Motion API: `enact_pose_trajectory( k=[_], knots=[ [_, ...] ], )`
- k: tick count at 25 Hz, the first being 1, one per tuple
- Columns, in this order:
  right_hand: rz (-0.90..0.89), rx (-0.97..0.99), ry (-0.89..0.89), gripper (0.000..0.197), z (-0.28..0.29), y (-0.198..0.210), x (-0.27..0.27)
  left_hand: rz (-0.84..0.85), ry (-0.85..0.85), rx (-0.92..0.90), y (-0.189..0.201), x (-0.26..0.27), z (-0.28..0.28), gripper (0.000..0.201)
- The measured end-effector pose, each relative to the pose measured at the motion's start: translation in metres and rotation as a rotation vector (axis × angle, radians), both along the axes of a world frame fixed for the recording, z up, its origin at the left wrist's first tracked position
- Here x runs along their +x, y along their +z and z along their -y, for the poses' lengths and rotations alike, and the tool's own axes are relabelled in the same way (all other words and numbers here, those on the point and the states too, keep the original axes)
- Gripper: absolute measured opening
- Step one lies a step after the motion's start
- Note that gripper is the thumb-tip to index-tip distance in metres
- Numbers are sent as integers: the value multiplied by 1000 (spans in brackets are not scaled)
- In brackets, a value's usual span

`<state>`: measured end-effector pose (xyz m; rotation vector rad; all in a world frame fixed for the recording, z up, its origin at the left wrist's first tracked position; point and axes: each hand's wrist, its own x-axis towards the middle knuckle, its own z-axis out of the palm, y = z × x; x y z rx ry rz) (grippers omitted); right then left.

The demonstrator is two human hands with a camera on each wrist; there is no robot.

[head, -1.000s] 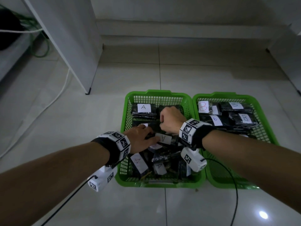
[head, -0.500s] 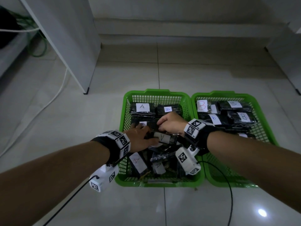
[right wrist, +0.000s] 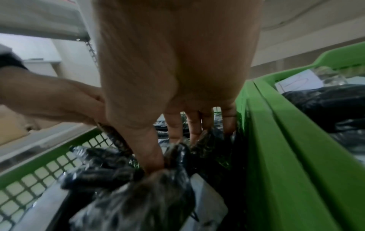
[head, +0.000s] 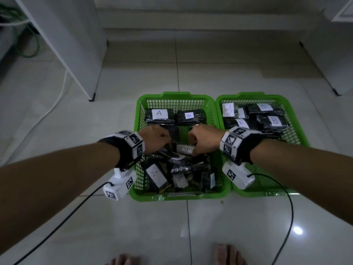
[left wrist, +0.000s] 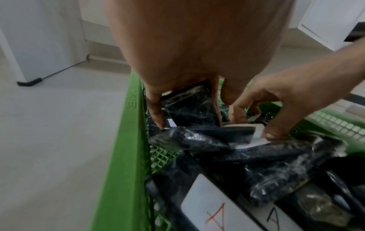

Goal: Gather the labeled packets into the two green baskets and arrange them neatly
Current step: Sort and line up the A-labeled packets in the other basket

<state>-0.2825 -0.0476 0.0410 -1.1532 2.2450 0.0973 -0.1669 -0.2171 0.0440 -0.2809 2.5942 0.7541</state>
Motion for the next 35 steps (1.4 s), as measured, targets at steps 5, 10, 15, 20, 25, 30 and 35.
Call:
enact_pose_trajectory(
  k=[5, 10, 15, 20, 25, 30, 35],
  knots=[
    [267, -209, -325, 27, -7, 24, -27, 31, 10, -45, -3, -6, -3, 29],
    [614, -411, -680, 28, -23, 26, -41, 109, 96, 204, 2, -12, -2, 64],
    [665, -655, -840, 39, -23, 22, -41, -51, 138, 408, 8, -8, -10, 25],
    [642, -756, -896, 39, 0, 11, -31, -186, 266, 455, 4, -16, -8, 16],
    [640, -660, -757, 33, 12, 20, -21, -267, 525, 668, 18, -30, -2, 14],
    [76, -686, -388, 39, 8, 17, -26, -322, 620, 641, 22, -37, 10, 45],
    [14, -718, -234, 35, 13, 9, -26, -266, 674, 680, 10, -34, 18, 8]
  ],
)
